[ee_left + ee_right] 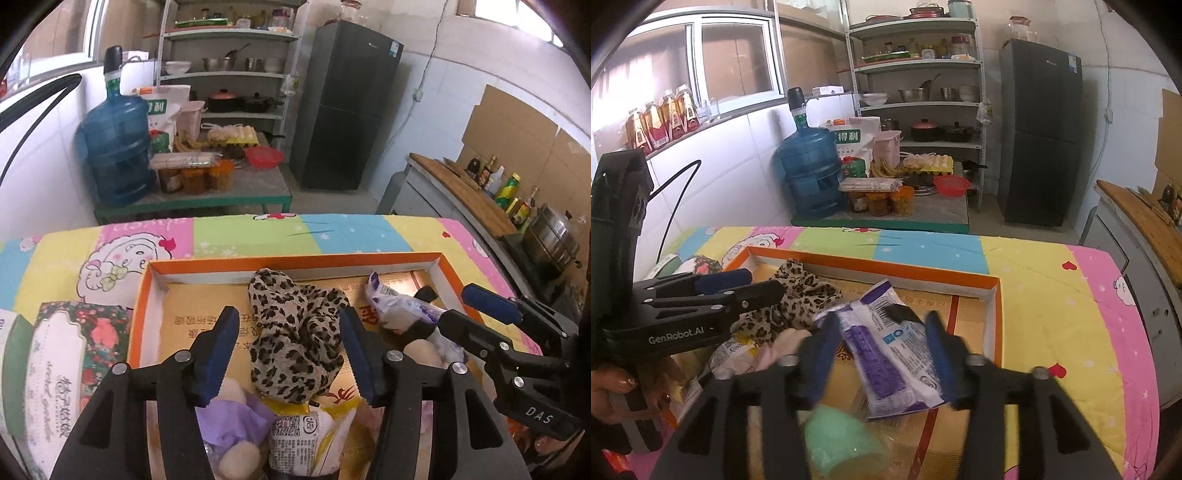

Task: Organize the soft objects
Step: 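Lower the scrunchie and snack bag into the box and open both grippers, then withdraw both grippers from the box toward the white floral cloth and plastic bag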

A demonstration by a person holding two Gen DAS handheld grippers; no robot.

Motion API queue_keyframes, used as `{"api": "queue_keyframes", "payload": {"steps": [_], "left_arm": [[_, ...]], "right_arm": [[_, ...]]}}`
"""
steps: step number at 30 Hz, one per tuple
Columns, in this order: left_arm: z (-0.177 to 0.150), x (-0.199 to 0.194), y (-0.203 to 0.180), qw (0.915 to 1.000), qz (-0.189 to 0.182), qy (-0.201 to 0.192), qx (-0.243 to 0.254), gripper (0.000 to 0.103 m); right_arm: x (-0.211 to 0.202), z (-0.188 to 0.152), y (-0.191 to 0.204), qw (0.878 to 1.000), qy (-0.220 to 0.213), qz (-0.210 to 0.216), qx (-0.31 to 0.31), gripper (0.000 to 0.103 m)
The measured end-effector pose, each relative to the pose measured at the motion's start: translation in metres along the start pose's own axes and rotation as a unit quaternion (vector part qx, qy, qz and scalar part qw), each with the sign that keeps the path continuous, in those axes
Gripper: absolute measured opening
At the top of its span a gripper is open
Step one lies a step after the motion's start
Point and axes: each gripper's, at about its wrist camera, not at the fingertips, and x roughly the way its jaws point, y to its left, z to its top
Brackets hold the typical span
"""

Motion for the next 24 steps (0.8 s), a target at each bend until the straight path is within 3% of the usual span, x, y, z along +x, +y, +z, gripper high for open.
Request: {"api": "queue_keyframes", "payload": {"steps": [8, 24], "left_arm": [[-0.002, -0.015, 0.005, 1.0, 0.001, -0.008, -0.003, 0.058], [-0.01, -0.071, 0.014, 0.998, 0.014, -0.059, 0.018, 0.058]], "right_arm": [[-0.01, 0.0, 0.003, 1.0, -0.007, 0.003, 0.006, 0.05], [-0.047, -0.004, 0.032, 0.999, -0.036, 0.005, 0.008, 0.051]]}}
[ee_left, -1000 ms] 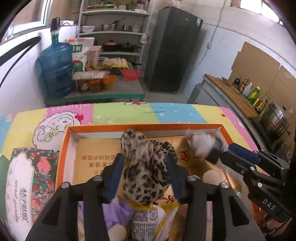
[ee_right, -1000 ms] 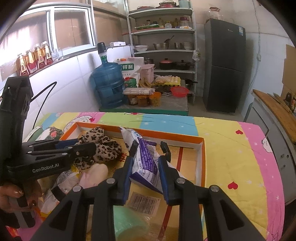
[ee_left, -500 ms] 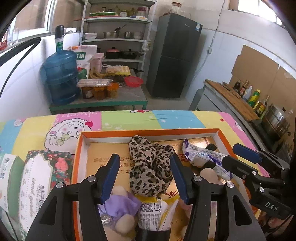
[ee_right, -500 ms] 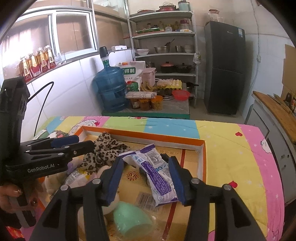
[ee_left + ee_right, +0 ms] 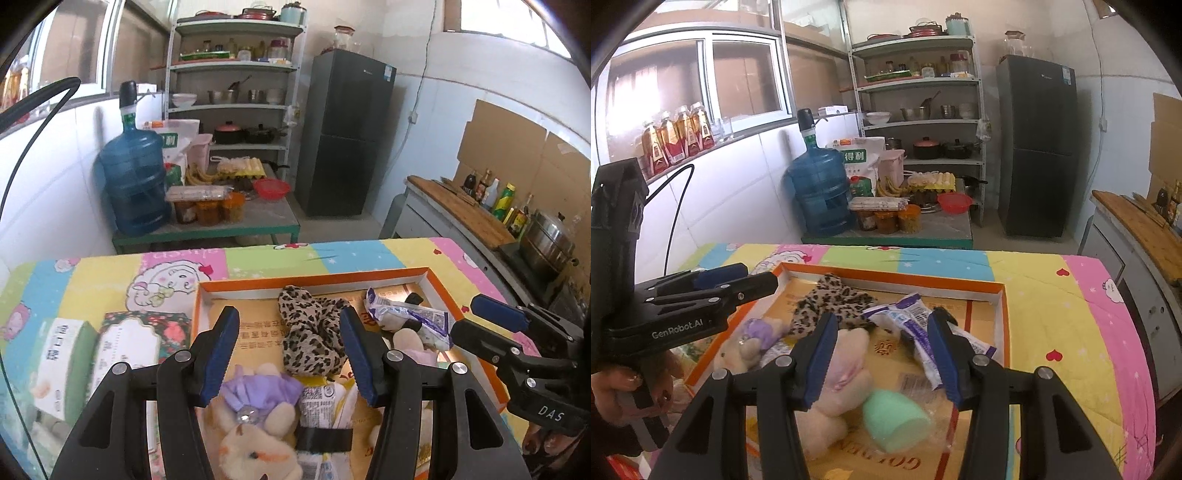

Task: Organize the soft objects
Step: 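Withdraw both grippers from the box toward the white floral cloth and plastic bag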

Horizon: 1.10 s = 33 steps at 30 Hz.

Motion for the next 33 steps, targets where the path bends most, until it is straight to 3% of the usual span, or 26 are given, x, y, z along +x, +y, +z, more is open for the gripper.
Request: {"api": "queue_keyframes", "payload": {"steps": [30, 33], "left_arm": [[-0.03, -0.101, 0.058, 0.9965, 0.032, -0.077, 0.004, 0.059], [-0.037, -0.112, 0.068, 0.9956, 0.034, -0.087, 0.003, 0.063]], "right_arm": [[-0.036, -0.014, 0.098, 0.999, -0.022, 0.027, 0.0, 0.051], [-0.037, -0.016, 0.108, 0.999, -0.022, 0.031, 0.002, 0.056]]}}
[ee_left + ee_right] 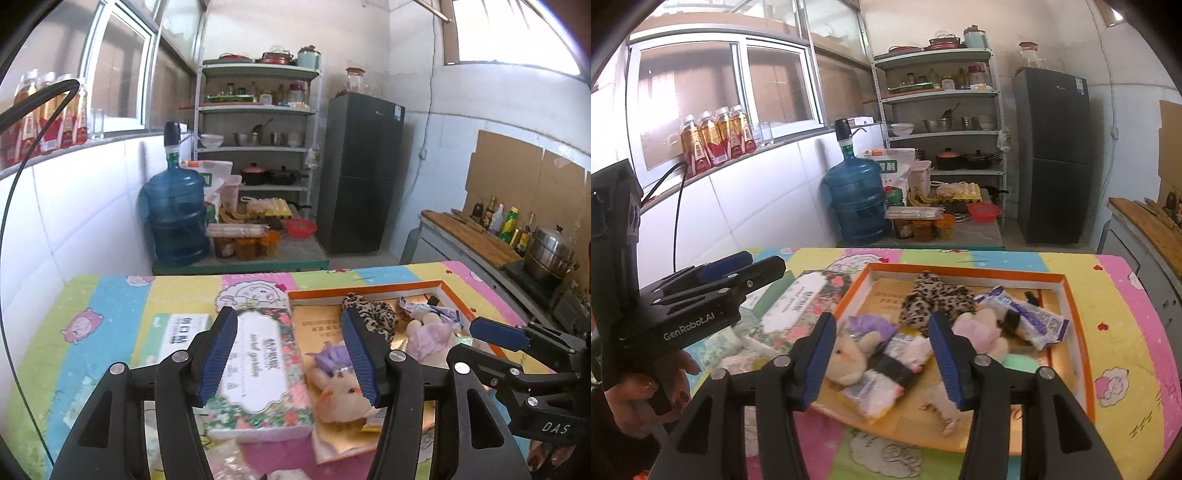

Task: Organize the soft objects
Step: 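Withdraw both grippers from the box toward the white floral cloth and plastic bag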

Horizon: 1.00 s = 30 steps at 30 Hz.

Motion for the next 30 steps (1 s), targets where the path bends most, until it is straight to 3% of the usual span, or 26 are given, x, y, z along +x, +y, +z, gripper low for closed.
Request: {"api": "queue_keyframes", "payload": {"steps": [30], "left_arm": [[-0.037, -0.068, 0.093, 0.9981, 0.052, -0.016, -0.027, 0.064]], "right_arm": [[-0.01, -0.031, 0.089, 1.0, 0.001, 0.023, -0.021, 0.057]]}}
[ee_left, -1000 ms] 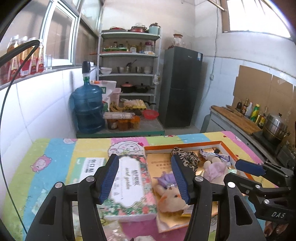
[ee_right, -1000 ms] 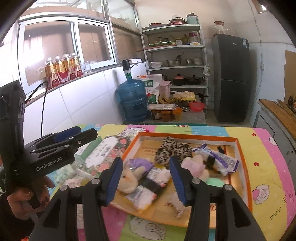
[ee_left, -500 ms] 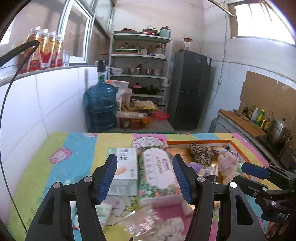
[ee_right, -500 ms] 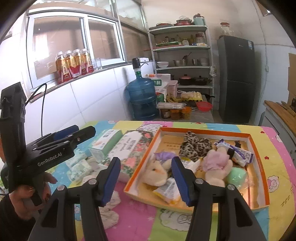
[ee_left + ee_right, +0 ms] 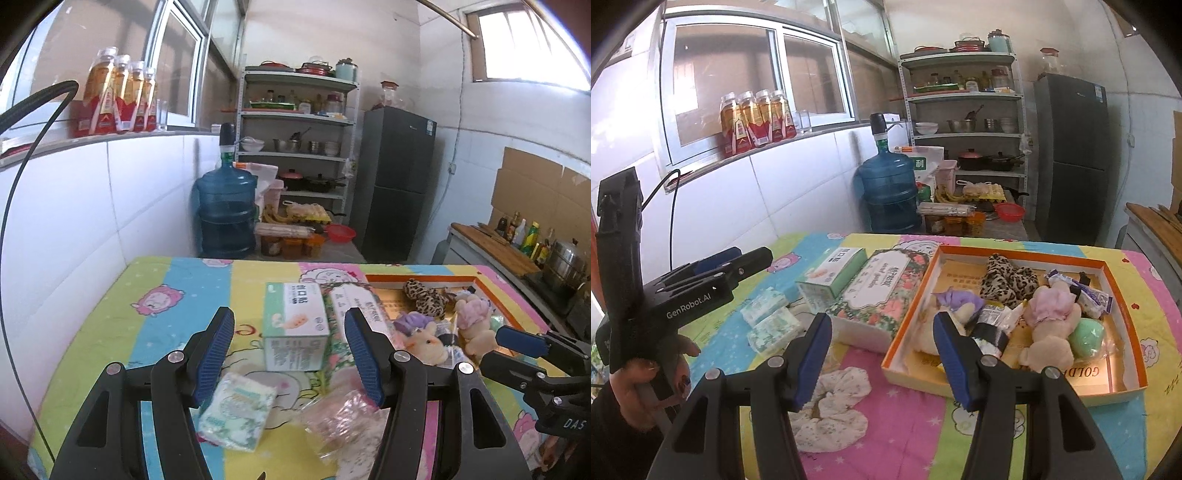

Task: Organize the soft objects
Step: 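Withdraw both grippers from the box toward the white floral cloth and plastic bag, then grasp the white floral cloth with the right gripper while the left gripper grasps the clear plastic bag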

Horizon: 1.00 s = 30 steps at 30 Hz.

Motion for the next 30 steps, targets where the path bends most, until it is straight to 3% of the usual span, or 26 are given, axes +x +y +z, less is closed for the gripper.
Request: {"api": "queue_keyframes", "payload": {"steps": [13, 25, 27, 30], "left_arm": [[-0.032, -0.013, 0.017, 1.0, -0.003, 0.0, 0.008, 0.064], [-0.051, -0.009, 0.016, 0.9986, -0.043, 0.011, 0.029, 0.064], [-0.053, -0.007, 0.011, 0.9978, -0.053, 0.012, 0.038, 0.064], [-0.057, -0.003, 0.004, 0.9959, -0.07, 0.02, 0.053, 0.064]], "right_arm": [[0.034, -0.049, 0.035, 0.998, 0.056, 0.021, -0.031, 0.057], [0.054, -0.068, 0.038, 0.996, 0.087, 0.014, -0.033, 0.056], [0.056, -0.069, 0.037, 0.995, 0.09, 0.013, -0.034, 0.054], [0.061, -0.072, 0.037, 0.994, 0.1, 0.01, -0.033, 0.037]]}}
